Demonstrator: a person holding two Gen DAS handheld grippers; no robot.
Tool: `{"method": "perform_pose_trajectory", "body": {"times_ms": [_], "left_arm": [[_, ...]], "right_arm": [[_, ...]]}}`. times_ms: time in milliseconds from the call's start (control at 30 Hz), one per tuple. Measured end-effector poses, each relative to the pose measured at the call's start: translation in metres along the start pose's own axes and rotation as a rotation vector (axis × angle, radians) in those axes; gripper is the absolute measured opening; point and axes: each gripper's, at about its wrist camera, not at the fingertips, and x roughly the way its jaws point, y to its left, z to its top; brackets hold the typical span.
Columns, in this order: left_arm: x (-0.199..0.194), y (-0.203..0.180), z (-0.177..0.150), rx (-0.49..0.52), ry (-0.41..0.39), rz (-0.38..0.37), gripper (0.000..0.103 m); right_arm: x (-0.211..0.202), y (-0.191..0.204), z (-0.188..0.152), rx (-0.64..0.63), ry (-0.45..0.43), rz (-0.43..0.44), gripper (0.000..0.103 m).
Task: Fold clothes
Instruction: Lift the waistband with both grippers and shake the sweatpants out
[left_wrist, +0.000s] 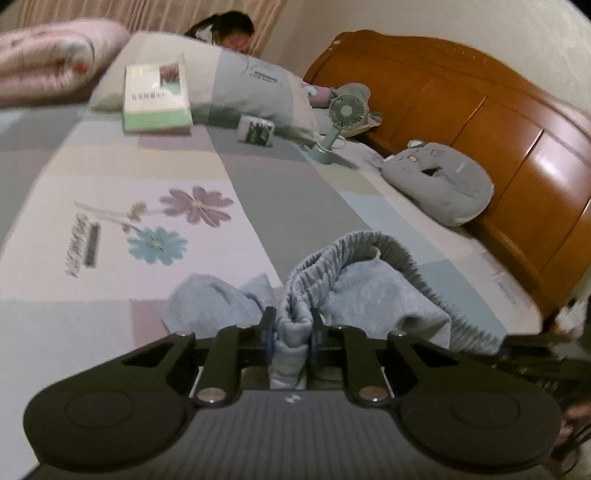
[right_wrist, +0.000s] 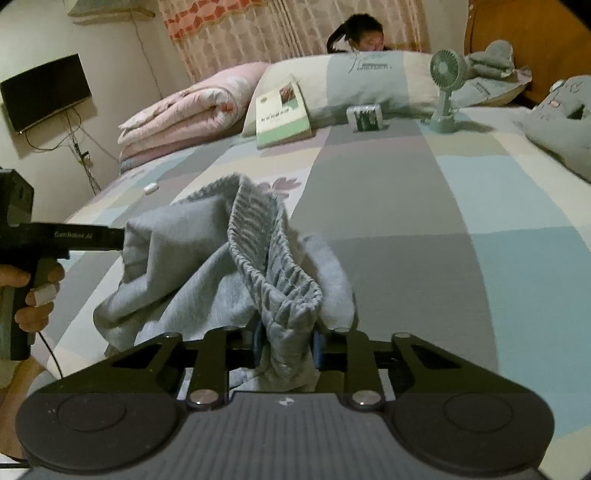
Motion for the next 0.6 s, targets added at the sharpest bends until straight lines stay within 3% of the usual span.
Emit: {"method": "perform_pose_trajectory", "body": {"times_ms": [267, 600], "left_arm": [[0.0, -0.021, 0.05, 0.182, -0.028, 0.137, 0.015], [0.077, -0.076, 0.138, 0.386, -0.049, 0.202, 0.015]], "right_arm": [[-0.026, -0.017, 0.018, -0.028, -0.089, -0.038, 0.022], [-0.048, -0.052, 0.043, -0.053, -0.179, -0.155, 0.022]]}}
